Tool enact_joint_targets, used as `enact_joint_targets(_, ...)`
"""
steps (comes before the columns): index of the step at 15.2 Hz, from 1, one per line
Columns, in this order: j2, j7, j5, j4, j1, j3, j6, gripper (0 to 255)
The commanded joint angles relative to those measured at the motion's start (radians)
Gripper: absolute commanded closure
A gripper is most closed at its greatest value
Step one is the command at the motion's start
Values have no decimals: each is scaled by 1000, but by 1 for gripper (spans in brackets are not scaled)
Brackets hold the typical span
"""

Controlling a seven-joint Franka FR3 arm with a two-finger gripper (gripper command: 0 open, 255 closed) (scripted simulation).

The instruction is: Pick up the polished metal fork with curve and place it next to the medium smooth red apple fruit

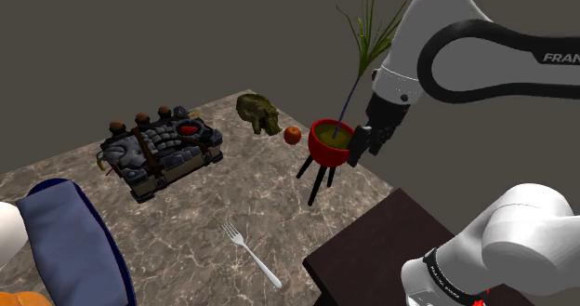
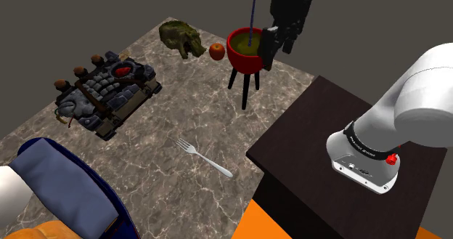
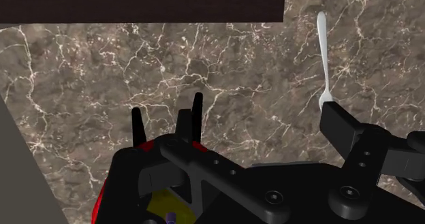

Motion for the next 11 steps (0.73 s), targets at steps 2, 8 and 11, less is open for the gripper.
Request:
enact_joint_targets(2,52,54,38,-37,25,65,113,0)
enact_joint_targets(8,232,165,80,-48,52,198,345,0)
enact_joint_targets(11,347,234,70,-31,50,266,462,0)
